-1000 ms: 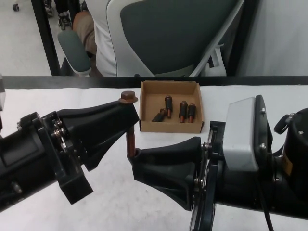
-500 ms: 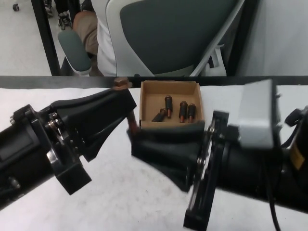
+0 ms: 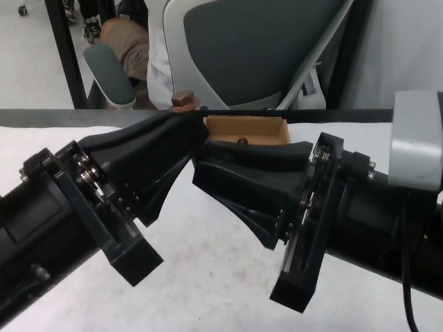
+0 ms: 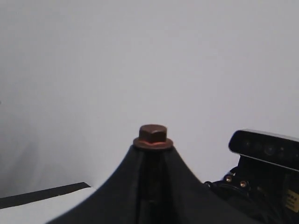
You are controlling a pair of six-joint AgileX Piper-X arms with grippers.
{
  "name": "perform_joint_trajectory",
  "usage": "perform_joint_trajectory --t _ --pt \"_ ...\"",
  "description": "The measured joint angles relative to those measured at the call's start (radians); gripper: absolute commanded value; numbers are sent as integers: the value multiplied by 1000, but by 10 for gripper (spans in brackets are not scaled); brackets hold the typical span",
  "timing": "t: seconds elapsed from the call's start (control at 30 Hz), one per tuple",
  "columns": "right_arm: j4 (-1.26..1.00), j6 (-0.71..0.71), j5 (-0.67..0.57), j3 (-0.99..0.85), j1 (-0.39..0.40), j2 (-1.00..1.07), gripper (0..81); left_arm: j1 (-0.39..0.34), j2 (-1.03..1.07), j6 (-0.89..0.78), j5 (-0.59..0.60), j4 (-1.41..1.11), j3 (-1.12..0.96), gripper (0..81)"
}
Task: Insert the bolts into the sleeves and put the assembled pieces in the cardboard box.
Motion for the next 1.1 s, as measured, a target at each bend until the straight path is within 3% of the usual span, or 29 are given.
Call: perform_joint_trajectory --t 0.13,0.23,0.3,0.9,1.03,1.1 --pt "0 1 4 0 0 0 3 0 0 61 24 29 -5 243" --pt "0 15 6 1 0 0 3 -3 -5 82 56 52 -7 477" --pt "3 23 13 1 0 7 3 -4 -9 85 61 74 -10 536" --pt "-108 34 76 -33 -4 5 3 -16 8 155 31 380 9 509" --pt "2 41 128 -78 -14 5 3 -16 8 158 32 477 9 467" --pt "166 43 138 -122 -28 5 3 -16 8 158 32 536 9 421"
